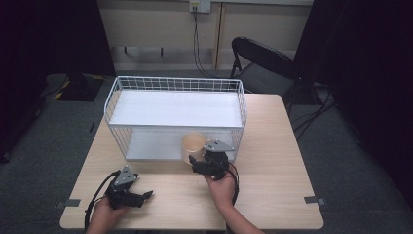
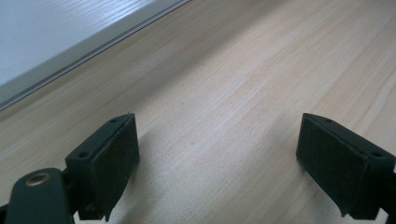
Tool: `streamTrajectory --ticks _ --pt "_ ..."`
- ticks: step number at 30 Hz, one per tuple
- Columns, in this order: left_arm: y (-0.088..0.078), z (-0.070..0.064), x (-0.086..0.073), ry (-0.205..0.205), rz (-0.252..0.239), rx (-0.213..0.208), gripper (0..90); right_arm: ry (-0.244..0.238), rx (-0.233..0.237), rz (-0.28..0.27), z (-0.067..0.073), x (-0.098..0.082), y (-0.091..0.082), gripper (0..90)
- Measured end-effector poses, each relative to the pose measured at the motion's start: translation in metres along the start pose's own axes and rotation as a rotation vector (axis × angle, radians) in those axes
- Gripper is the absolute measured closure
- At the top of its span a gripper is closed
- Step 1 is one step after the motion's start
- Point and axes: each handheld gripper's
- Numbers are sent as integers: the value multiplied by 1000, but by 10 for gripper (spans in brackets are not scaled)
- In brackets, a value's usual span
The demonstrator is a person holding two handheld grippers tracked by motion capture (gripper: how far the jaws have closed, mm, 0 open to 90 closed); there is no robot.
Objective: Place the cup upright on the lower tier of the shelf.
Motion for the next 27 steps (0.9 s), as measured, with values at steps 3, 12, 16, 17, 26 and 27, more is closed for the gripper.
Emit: streamTrajectory --ticks 3,12,16,17,26,27 --pt "0 0 0 0 0 0 128 1 -10 2 2 2 3 279" --pt "0 0 0 0 0 0 128 -10 -24 -14 1 6 8 579" --pt "0 0 0 0 0 0 128 -18 -23 -25 1 7 10 692" --pt "0 0 0 0 0 0 128 -16 -22 -28 1 7 10 700" --pt "0 0 0 0 0 0 128 -19 10 -26 2 7 7 357" --pt "0 0 0 0 0 0 128 -22 17 -23 3 7 6 316"
Point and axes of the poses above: each handheld gripper's, and its own axes: y roughly forward along the jaws, x roughly out of its top, z roughly to its left, and after that the axes turned 12 degrees about y, right-handed
